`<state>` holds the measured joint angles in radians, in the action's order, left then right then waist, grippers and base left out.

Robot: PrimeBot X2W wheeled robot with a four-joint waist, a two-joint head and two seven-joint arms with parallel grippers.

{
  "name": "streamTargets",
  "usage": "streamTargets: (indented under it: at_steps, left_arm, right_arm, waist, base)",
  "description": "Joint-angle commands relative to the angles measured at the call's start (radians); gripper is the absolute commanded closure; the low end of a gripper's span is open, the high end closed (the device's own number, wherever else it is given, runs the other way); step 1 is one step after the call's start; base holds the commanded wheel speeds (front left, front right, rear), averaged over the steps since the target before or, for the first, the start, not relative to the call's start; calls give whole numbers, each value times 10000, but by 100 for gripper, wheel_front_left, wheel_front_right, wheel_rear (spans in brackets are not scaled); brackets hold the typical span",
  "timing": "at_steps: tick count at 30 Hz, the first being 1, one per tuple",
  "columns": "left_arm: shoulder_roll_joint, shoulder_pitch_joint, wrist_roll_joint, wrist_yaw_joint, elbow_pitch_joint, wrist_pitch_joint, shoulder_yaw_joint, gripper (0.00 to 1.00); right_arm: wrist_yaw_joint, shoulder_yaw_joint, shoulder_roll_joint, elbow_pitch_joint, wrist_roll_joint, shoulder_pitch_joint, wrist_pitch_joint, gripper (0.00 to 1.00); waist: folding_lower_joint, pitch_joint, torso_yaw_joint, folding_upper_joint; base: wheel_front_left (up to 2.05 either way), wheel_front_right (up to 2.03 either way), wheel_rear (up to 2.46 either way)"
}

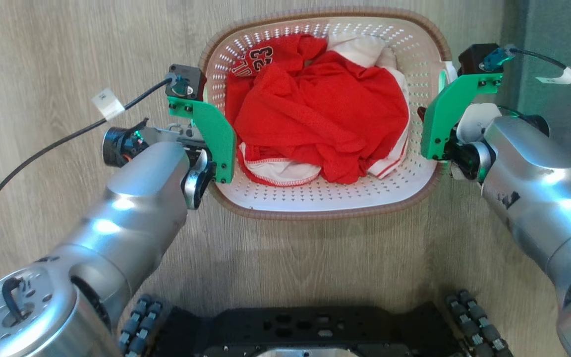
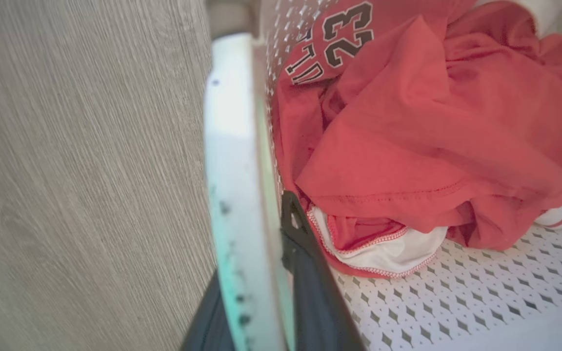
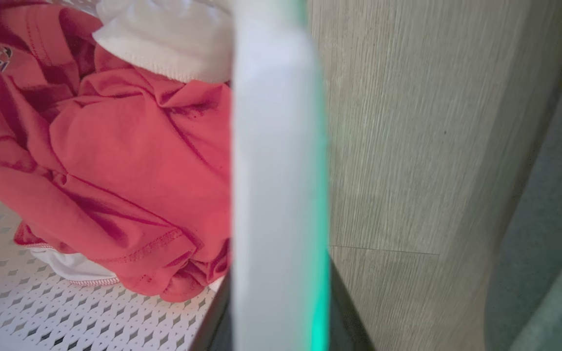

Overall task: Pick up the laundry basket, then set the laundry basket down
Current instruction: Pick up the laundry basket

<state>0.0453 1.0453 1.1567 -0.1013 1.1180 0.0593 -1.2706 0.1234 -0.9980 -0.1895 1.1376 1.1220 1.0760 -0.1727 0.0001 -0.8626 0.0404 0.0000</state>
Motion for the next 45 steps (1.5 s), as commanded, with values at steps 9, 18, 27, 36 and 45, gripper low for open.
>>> streamTargets:
  at_steps: [9,18,27,36,45]
  left_arm:
    - [49,-543,-384,837,-146,1049,-92,100]
    - [49,-1166,-286,1657,-321,2738,-95,100]
    - [49,-1606,-76,1938,-227,3552,-95,100]
    - [49,-2129,69,2112,174,3810,-96,100]
    - [49,-2279,99,2232,327,4035,-96,100]
  right_arm:
    - [73,-467,291,-266,426,-995,-960,100]
    - [73,-1038,147,-543,793,-1528,-2154,100]
    - [73,-1334,65,-720,1198,-1956,-2548,100]
    - [73,-1626,417,-674,1537,-2254,-2918,100]
    - [73,-1826,651,-530,1805,-2393,-3272,100]
  waist:
    - [-1,1442,-56,0]
    - [-1,3205,-21,0]
    - [-1,4871,75,0]
    - [-1,6197,-48,0]
    - [-1,7078,61,0]
  base:
    - [0,0,0]
    - [0,0,0]
    - [0,0,0]
    - [0,0,0]
    - [0,0,0]
